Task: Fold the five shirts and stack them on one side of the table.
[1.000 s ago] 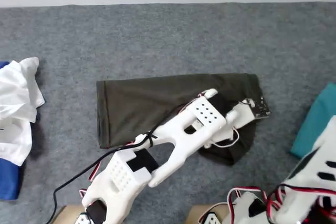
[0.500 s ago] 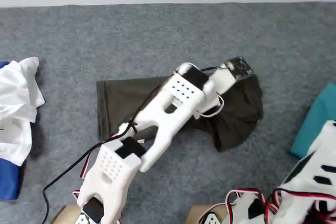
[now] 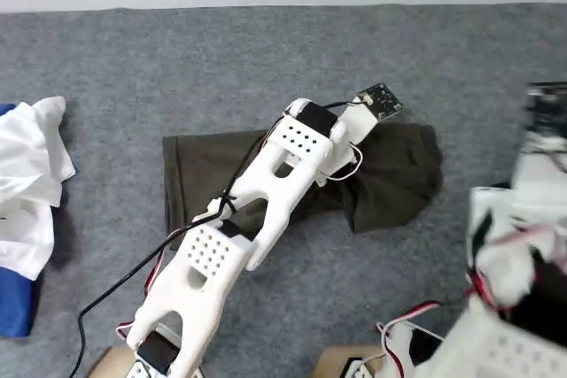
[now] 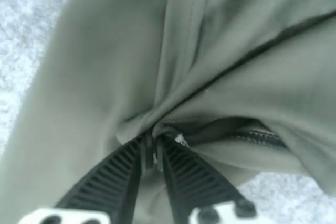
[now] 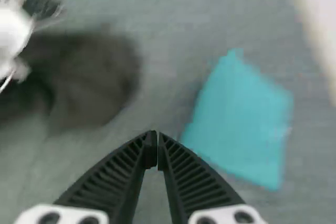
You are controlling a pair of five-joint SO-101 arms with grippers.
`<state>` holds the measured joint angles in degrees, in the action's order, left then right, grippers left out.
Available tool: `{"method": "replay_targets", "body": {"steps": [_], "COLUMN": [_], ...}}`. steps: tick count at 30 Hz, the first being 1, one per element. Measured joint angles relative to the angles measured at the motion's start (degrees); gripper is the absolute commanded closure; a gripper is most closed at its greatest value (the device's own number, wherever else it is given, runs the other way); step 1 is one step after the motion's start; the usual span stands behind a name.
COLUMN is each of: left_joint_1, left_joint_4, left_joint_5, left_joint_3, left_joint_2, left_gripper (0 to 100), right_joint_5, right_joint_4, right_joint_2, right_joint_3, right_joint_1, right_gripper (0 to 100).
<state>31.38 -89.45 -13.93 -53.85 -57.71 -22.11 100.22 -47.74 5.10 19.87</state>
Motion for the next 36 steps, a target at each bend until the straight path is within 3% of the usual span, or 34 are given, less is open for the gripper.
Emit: {"method": "replay_targets", "body": {"steps": [8,16,26,31,36], "left_joint_1": [-0.18,-0.18,-0.18,-0.18,-1.41], "left_joint_4": [-7.30,-9.49,-9.49,-9.49,-9.67], "left_joint_5": [0.00,0.00,0.00,0.00,0.00], "left_joint_3": [-12.84,-18.02,-18.02,-18.02,-18.02], "left_joint_2": [-7.12,-9.49,-9.49,-9.49,-9.49], "left_gripper": [98,98,98,98,93], "right_joint_5": [0.00,0.00,0.00,0.00,0.00], "right_joint_4": [-12.57,-24.44,-36.13,-37.19,-38.51], "right_joint_2": [0.62,0.70,0.70,0.70,0.70], "right_joint_3": [28.57,46.33,54.77,54.86,54.86], "right_joint_1": [-10.99,-19.69,-21.54,-21.63,-21.54], "right_gripper": [98.8,98.8,97.8,83.7,82.5]}}
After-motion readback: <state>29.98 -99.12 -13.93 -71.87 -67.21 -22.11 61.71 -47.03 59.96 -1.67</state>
